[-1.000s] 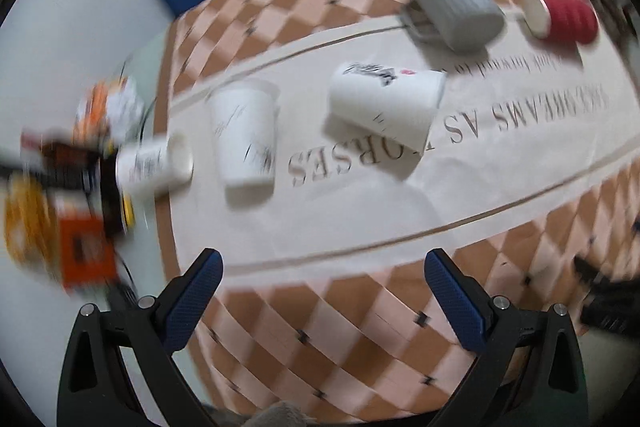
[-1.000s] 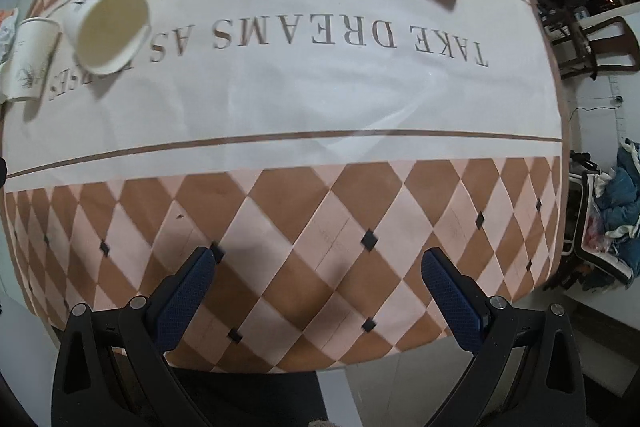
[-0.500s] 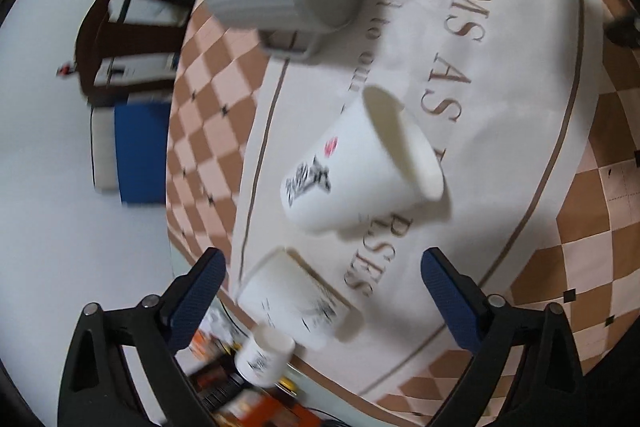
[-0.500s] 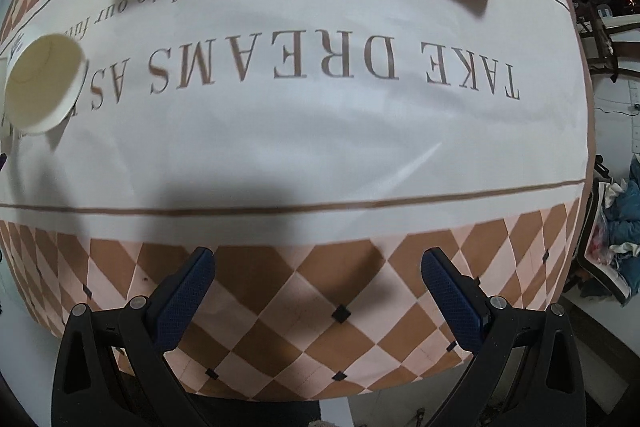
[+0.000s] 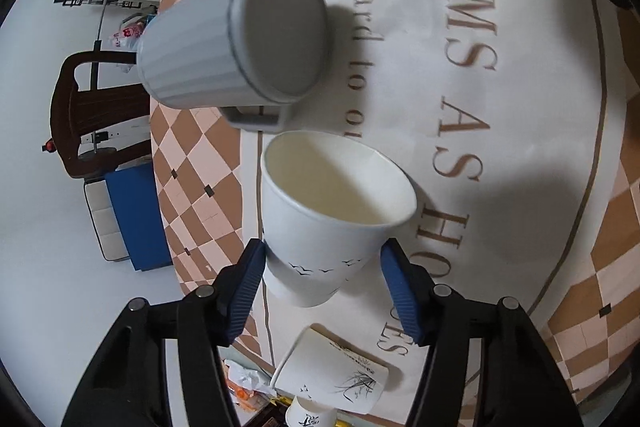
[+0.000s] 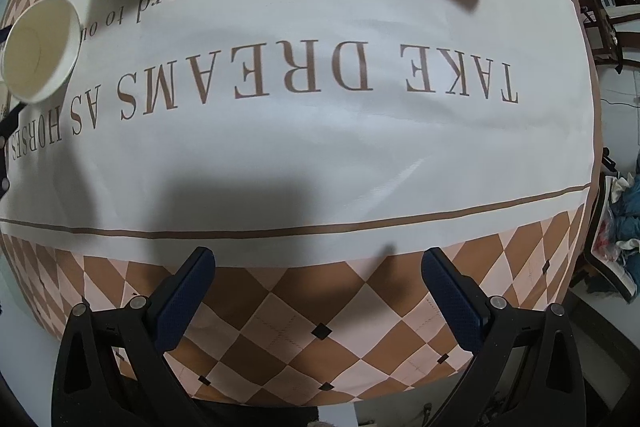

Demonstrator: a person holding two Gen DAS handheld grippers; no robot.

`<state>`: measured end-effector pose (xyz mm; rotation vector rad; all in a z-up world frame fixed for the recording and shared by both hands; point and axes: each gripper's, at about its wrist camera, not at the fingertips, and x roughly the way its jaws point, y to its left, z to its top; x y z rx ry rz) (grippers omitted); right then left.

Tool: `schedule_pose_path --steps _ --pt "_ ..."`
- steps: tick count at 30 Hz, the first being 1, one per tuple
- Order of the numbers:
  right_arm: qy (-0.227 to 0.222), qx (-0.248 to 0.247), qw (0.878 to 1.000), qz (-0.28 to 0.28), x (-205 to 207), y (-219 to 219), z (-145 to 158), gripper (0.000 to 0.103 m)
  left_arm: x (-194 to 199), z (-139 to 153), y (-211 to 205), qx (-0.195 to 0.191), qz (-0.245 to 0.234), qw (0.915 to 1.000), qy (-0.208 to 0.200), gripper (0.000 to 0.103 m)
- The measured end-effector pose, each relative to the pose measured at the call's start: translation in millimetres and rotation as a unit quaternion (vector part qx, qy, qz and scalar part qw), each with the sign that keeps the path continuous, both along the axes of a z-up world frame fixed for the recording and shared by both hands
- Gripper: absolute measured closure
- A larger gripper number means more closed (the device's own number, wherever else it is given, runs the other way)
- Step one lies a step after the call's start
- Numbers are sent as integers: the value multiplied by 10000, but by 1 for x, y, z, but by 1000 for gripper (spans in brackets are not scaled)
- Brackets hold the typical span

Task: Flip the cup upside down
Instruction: 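Close the left gripper on the white paper cup and lift it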

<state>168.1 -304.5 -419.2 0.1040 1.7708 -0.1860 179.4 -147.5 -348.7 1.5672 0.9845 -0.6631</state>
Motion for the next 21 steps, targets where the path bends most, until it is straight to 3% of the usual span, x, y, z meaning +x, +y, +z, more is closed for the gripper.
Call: schedule_pose_path --steps 8,13,17,20,21 --pt "-47 -1 10000 27 -1 1 4 0 1 3 2 -138 103 9998 -66 48" --pt "-83 -14 10000 41 -2 1 10 0 8 18 7 -426 632 9970 120 50" --pt "-110 -20 9999 10 -4 1 12 0 18 29 16 -760 1421 9858 466 50" --pt "-139 -3 9999 -53 -9 2 18 0 25 36 25 -1045 2085 9697 725 51" --pt "-150 6 9999 -84 -13 1 20 0 28 39 29 -1189 2371 9605 843 51"
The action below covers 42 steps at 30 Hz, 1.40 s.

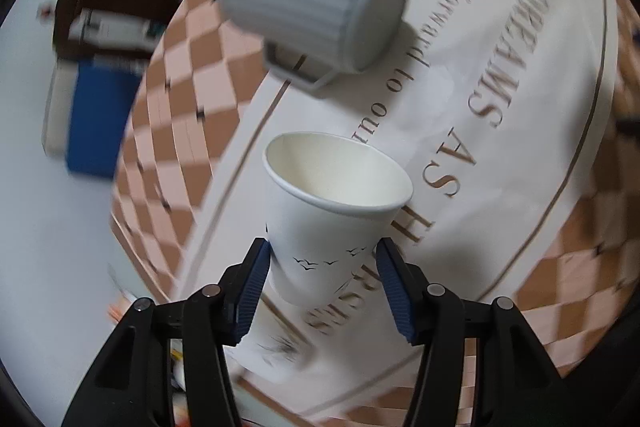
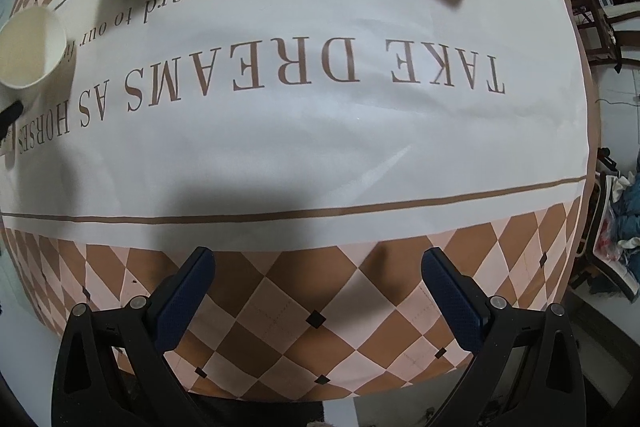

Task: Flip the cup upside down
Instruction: 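Close the left gripper on the white paper cup and lift it, then bring the right tool to the cup and grasp it with the right gripper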

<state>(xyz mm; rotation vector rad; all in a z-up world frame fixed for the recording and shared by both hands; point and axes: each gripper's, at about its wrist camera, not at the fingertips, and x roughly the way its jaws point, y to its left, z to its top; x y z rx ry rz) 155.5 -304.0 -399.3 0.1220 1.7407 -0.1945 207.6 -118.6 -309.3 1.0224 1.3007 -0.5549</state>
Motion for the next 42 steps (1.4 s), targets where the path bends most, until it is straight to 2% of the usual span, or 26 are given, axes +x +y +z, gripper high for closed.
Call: schedule_pose_path --steps 2,3,4,6,10,11,12,13,15,16,17,18,23,28,31,33,35,36,37,38,39,41,42 --pt "-13 17 10000 -42 -5 -3 5 0 4 8 8 -322 598 9972 299 51" --pt "-21 24 10000 -73 -9 -5 7 0 6 11 13 -518 923 9932 492 51" --pt "-22 31 9999 -94 -12 -8 9 0 6 15 21 -812 1403 9835 803 51" --pt "-17 43 9999 -136 -19 -12 11 0 3 16 29 -1160 2059 9642 1206 51" --pt "25 40 9998 -217 -37 -27 12 0 -15 5 46 -1792 3355 9011 2080 51" --pt "27 37 9997 -235 -40 -29 12 0 -22 0 50 -1946 3692 8796 2283 51" --pt "31 17 9996 -263 -46 -33 13 0 -28 -3 49 -2023 3918 8656 2375 51" --pt "33 -2 9996 -281 -50 -36 13 0 -36 -7 48 -2122 4203 8466 2481 51" --pt "57 -30 9993 -364 -60 -43 13 0 -43 -16 45 -2252 4611 8161 2657 53" --pt "66 -42 9992 -398 -65 -46 13 0 -45 -19 44 -2324 4829 7979 2758 53" --pt "78 -64 9990 -445 -71 -51 13 0 -47 -20 40 -2365 4952 7874 2808 53" --pt "83 -78 9988 -477 -76 -55 13 0 -49 -23 36 -2408 5000 7823 2829 53" --pt "107 -157 9981 -591 -99 -74 12 0 -51 -30 13 -2288 4900 7944 2764 53" --pt "77 -183 9978 -638 -108 -82 14 0 -54 -29 11 -2214 4753 8071 2714 53" --pt "21 -195 9977 -643 -106 -86 20 0 -56 -23 13 -2185 4710 8131 2633 50" --pt "-98 -194 9979 -602 -111 -87 31 0 -58 -11 13 -2248 4619 8209 2495 50" --pt "-327 -150 9982 -482 -113 -85 48 0 -61 13 17 -2379 4456 8364 2130 37" --pt "-453 -96 9981 -403 -111 -84 58 0 -62 25 22 -2446 4372 8439 1918 23" --pt "-586 -51 9979 -260 -111 -83 68 0 -65 37 27 -2504 4282 8521 1668 13" --pt "-732 -46 9973 12 -111 -75 80 0 -69 51 35 -2477 4186 8641 1293 9" --pt "-907 -167 9944 508 -111 -63 94 0 -72 58 40 -2425 4141 8706 1082 3" --pt "-1114 -523 9828 1375 -114 -36 108 0 -83 69 60 -2178 4096 8848 433 2" --pt "-1209 -788 9669 2103 -118 -14 115 0 -87 69 66 -2078 4099 8878 241 2"
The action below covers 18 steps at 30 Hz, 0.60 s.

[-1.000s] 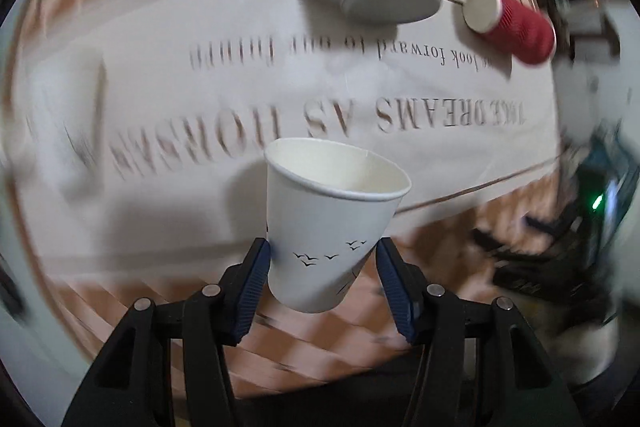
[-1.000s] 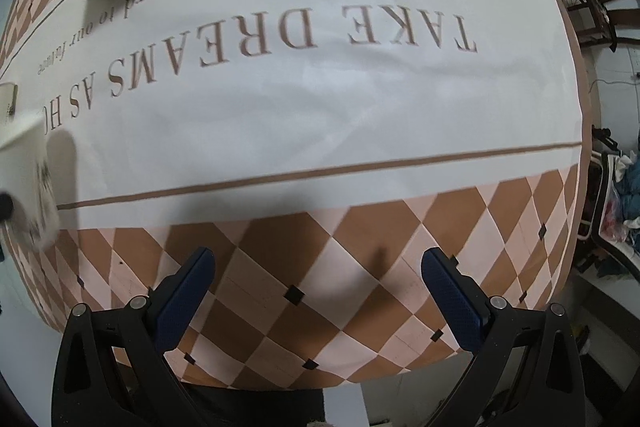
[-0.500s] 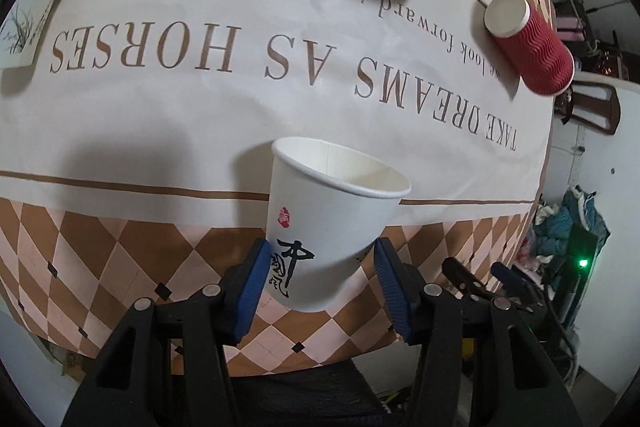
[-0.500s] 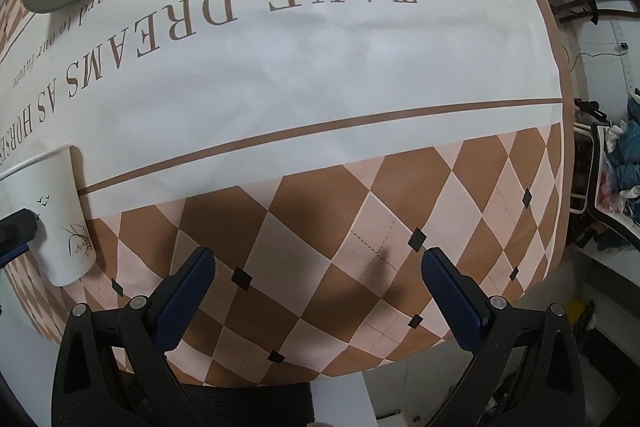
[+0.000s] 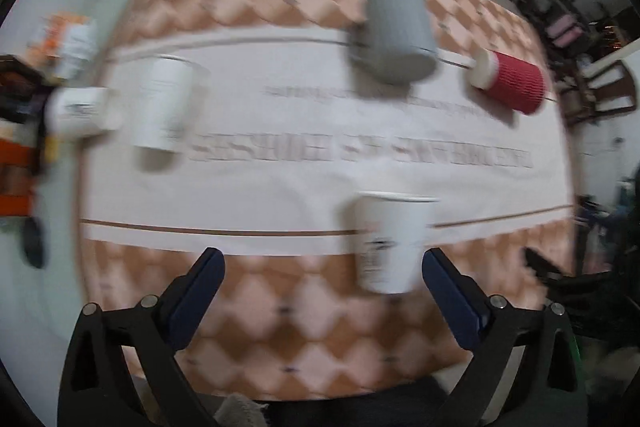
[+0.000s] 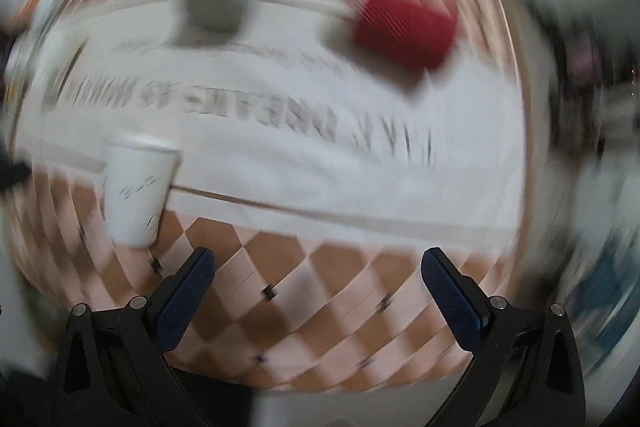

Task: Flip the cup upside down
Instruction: 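Bring the right tool to the cup and grasp it with the right gripper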

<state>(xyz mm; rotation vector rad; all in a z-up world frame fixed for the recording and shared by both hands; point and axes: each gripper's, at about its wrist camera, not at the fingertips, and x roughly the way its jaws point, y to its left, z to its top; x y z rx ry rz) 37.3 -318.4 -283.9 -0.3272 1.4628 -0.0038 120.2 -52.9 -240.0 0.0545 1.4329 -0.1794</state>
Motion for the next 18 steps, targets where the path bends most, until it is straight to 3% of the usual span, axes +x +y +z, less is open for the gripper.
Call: schedule_pose_path --steps 1,3,5,7,8,9,12,13,14,16,17,18 --pt "-41 -213 9989 419 7 17 3 0 -5 -2 7 221 10 9997 -118 2" --pt "-121 -847 9824 1662 7 61 4 0 -15 -17 22 832 62 9962 -243 2" --pt "-152 -1543 9392 3063 -5 104 -6 2 -22 -33 39 1070 121 9939 -239 2" --pt "-130 -2218 8845 4102 4 138 -27 6 -28 -53 50 1077 236 9938 -122 2" --pt "-93 -2515 8495 4636 -3 150 -36 10 -32 -63 55 1042 296 9941 -42 2" --pt "-80 -2861 8021 5241 -16 160 -48 12 -35 -73 59 1035 341 9940 15 2" --pt "-64 -3410 6907 6376 -23 184 -70 15 -44 -91 69 1033 457 9935 153 2" --pt "-94 -3502 6646 6600 -26 187 -78 15 -47 -96 71 1016 523 9932 205 2" --pt "-133 -3650 6153 6985 -32 189 -85 16 -48 -100 73 993 580 9930 264 2" --pt "-145 -3829 5493 7426 -37 194 -95 16 -52 -108 80 937 719 9923 379 2" --pt "-106 -3928 5065 7675 -37 194 -101 17 -52 -111 82 930 765 9919 415 2" --pt "-61 -3976 4812 7812 -38 195 -107 17 -53 -114 85 927 813 9913 455 2"
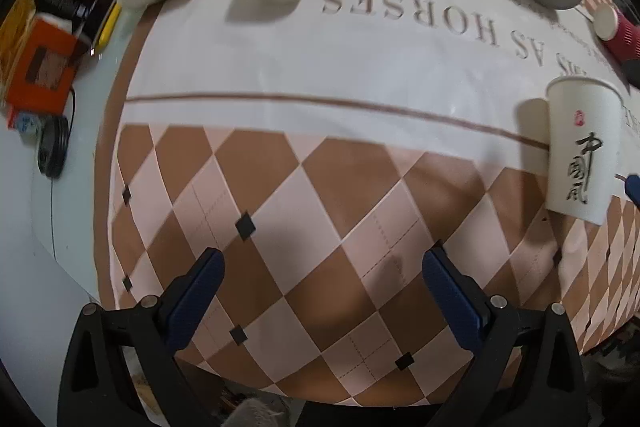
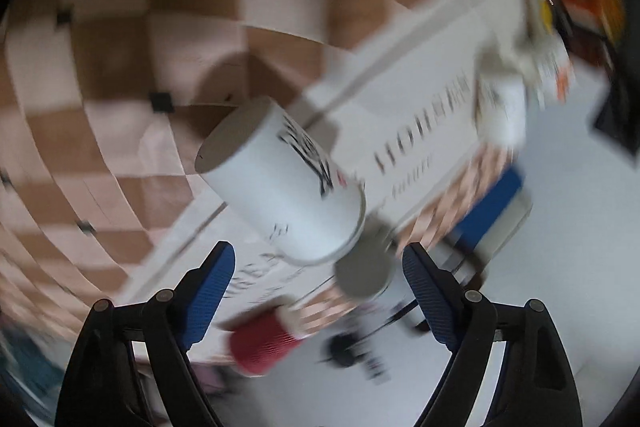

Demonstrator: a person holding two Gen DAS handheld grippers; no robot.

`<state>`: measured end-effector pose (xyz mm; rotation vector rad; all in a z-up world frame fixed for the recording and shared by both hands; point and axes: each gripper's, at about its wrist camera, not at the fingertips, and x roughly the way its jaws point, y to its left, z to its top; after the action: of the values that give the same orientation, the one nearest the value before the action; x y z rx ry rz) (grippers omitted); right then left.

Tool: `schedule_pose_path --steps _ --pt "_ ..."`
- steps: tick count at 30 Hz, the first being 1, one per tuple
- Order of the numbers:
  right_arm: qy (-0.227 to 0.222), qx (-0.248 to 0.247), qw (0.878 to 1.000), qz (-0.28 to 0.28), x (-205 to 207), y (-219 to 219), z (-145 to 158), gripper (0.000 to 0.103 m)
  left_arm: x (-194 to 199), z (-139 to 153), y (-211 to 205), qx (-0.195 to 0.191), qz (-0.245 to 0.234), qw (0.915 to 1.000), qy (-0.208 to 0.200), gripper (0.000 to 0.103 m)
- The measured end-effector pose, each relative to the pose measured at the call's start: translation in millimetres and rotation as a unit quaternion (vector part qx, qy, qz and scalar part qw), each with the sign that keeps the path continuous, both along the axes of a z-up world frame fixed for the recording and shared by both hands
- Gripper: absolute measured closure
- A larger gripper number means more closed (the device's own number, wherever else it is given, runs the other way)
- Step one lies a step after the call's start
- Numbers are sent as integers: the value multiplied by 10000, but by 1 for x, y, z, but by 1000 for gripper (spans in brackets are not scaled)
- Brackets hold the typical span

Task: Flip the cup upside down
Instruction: 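Bring the right tool to the cup and grasp it with the right gripper, then rotate the held white cup with the right gripper so its rim faces down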

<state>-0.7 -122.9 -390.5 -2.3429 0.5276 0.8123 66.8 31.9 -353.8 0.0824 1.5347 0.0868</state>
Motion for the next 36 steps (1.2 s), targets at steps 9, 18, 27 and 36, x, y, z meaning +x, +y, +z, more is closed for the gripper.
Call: schedule_pose_path --steps 9,18,27,36 --pt "207 -730 9914 1067 3 -10 -37 35 -7 -9 27 42 334 9994 71 2" --pt "761 166 9919 -999 21 6 -13 37 -3 14 31 40 377 9991 -200 2" --pt "1475 1065 8619 -4733 101 -7 13 37 -3 22 37 -15 392 9986 -351 2" --pt "2185 1168 5898 -7686 170 -62 -4 37 14 22 28 -88 567 9970 -521 2"
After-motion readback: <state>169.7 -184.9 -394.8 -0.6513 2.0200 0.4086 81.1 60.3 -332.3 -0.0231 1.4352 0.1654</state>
